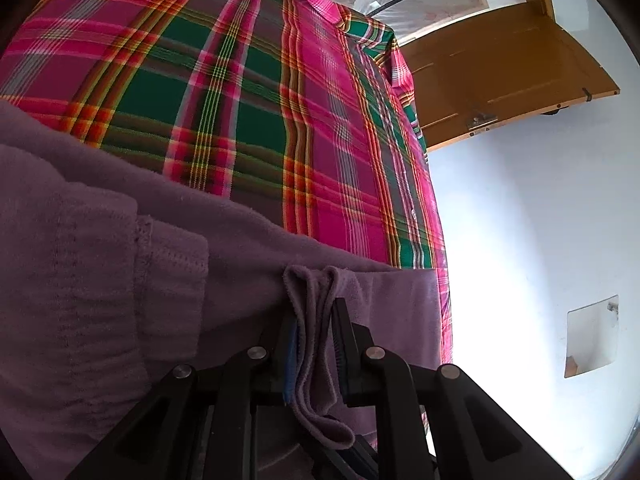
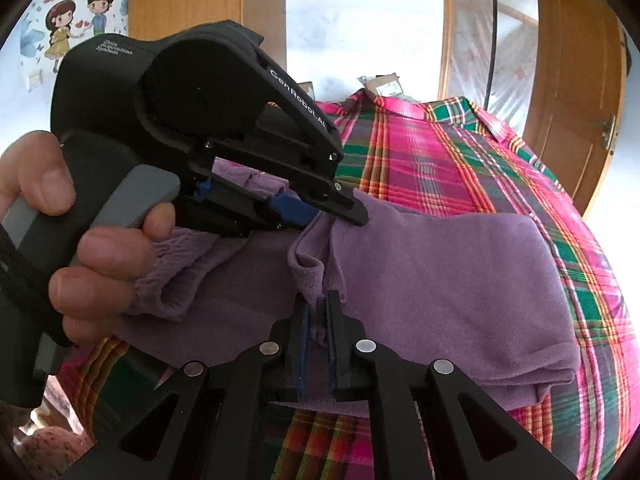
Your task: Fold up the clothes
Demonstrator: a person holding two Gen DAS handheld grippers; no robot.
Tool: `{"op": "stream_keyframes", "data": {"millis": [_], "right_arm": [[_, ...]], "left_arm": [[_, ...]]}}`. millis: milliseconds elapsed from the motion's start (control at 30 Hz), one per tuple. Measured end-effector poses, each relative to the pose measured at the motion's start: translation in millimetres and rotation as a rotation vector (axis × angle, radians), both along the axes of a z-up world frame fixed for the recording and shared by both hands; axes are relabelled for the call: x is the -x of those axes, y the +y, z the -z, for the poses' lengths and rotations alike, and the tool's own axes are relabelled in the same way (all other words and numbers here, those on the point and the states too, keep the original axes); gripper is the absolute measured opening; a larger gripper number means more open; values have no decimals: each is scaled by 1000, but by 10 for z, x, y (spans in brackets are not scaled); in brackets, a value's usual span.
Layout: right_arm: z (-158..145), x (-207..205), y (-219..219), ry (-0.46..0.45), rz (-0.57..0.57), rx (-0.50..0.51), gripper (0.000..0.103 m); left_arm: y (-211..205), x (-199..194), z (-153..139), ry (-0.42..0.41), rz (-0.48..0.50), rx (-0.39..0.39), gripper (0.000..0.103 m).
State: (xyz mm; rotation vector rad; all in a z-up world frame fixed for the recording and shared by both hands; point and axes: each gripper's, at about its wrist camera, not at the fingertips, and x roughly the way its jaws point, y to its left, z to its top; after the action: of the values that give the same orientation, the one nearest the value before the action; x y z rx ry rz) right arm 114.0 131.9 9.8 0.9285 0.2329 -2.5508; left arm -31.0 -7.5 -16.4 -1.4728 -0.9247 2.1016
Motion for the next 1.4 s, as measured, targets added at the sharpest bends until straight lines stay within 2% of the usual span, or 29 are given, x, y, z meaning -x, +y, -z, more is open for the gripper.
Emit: {"op": "stream_keyframes", "data": {"millis": [100, 200, 267, 300, 467, 600, 700, 867, 1067, 1200, 1333, 1367, 1400], "right_arm": [[-30, -15, 26, -6, -6, -4, 12], [-91, -77, 147, 1, -3, 28, 18], [-171, -155, 281, 31, 17, 51, 19], [-211, -187, 357, 51, 32, 57, 21], [-344, -264, 833, 111, 172, 61, 27], [-319, -228, 1211, 102, 296, 67, 27], [-280, -209, 1453, 88, 366, 77, 27], [-224, -264, 1632, 66, 425, 88, 27], [-155, -270, 1611, 48, 409, 112, 27], [-153, -296, 1594, 56, 388, 124, 27], [-114, -307, 1605, 47, 379, 133, 27], [-102, -307, 1607, 44, 377, 133, 27], [-90, -308, 1609, 41, 374, 133, 27]], "left_arm": [[12, 28, 19, -12, -6, -10, 15], [47, 64, 30, -25, -11, -13, 15], [71, 35, 5, -24, -5, -4, 15], [-11, -99, -16, -25, -5, -7, 15], [129, -34, 21, -44, 30, 8, 19], [184, -42, 0, -58, 41, 15, 25], [202, -51, -5, -61, 42, 24, 25], [200, -98, -31, -57, 29, 54, 25], [198, -154, -62, -52, 13, 90, 25], [255, -211, -116, -29, 22, 150, 25], [210, -198, -95, -63, 16, 101, 25], [216, -190, -95, -66, 25, 87, 22], [222, -182, -96, -69, 35, 73, 14]]}}
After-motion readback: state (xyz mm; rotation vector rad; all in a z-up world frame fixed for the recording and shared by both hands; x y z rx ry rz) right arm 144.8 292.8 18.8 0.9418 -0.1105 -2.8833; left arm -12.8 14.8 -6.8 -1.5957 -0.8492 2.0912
